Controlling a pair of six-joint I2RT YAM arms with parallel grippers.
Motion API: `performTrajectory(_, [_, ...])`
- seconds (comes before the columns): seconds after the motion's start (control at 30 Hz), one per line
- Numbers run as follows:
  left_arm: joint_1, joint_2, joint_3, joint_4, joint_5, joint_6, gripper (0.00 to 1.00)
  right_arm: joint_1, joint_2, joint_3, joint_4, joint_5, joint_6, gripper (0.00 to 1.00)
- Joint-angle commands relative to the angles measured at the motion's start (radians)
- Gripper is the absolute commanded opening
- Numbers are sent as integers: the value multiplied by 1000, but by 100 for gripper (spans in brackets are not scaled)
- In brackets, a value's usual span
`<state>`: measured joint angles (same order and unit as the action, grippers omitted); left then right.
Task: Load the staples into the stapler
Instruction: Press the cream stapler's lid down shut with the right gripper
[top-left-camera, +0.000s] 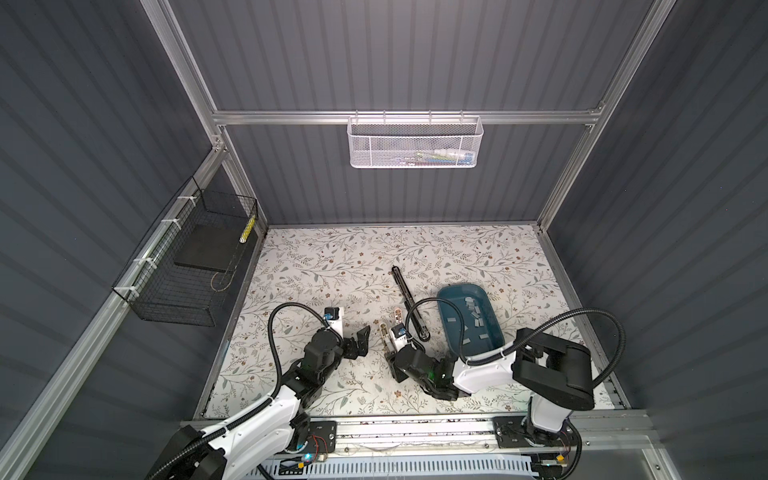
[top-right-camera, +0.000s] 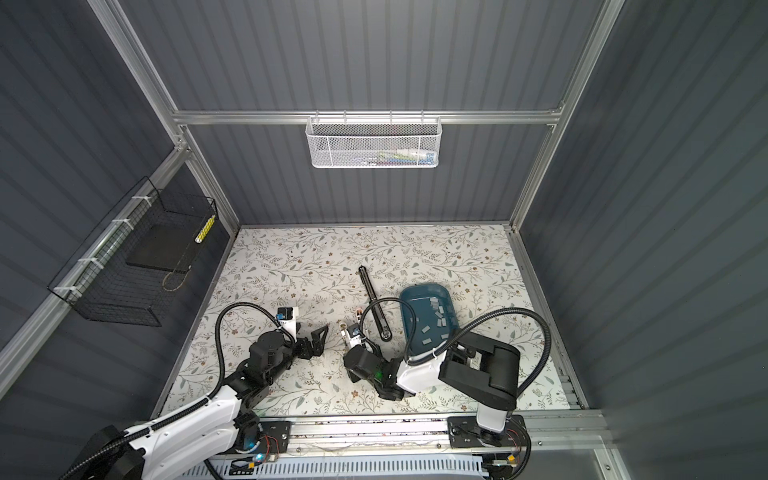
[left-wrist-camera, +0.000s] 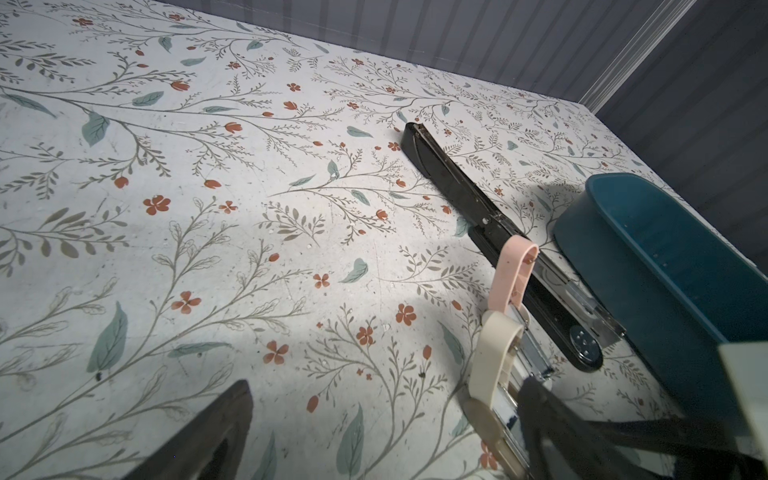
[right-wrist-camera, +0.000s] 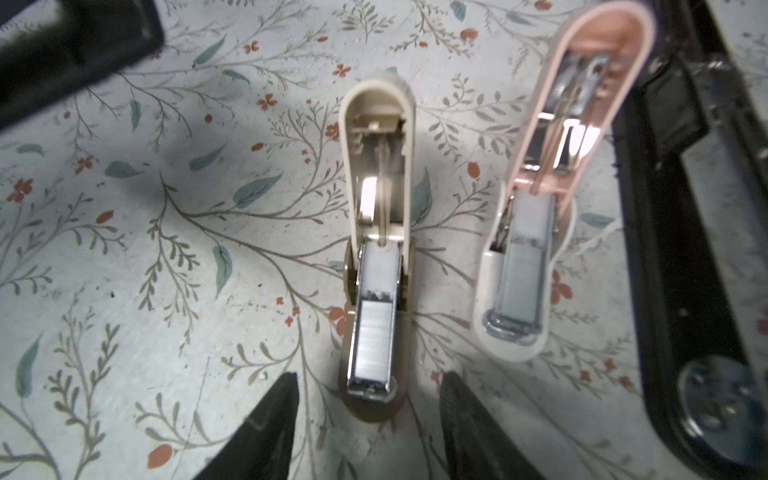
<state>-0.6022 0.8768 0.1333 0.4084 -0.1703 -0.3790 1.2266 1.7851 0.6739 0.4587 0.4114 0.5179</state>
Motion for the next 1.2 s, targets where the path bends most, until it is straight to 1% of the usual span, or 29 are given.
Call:
performTrajectory(0.0, [-2,4,0,26,18,-12,99,4,23,6,16,7,-8,55])
performTrajectory(0.13, [-1,6,0,28,25,-11,98,4,47,7,11,36,-11,50])
performTrajectory(0.3, [-1,10,2,29,25,-12,97,5,62,6,-1,46,-24,40])
performTrajectory(0.43, [-1,28,10,27,27,-11,97,6,55,5,-24,52,-41,36])
performTrajectory(0.57, [-1,86,42,14,28,-12,97,11,42,-16,-23,64,-54,34])
performTrajectory(0.63, [-1,126,57,24,48,-25,97,14,40,-26,-18,65,-59,34])
performTrajectory(0.73, [-1,207,64,75,64,-57,99,16,41,-35,-16,64,-58,38])
performTrajectory(0.83, [-1,278,109,53,65,-54,100,19,47,-45,-2,54,-57,38])
performTrajectory(0.93, [-1,321,117,86,106,-56,100,22,55,-43,9,43,-66,34])
performTrajectory(1.0, [-1,329,114,98,95,-60,100,24,58,-38,10,40,-72,31])
performTrajectory(1.17, [-1,333,122,75,50,-41,100,26,62,-52,35,45,-72,27])
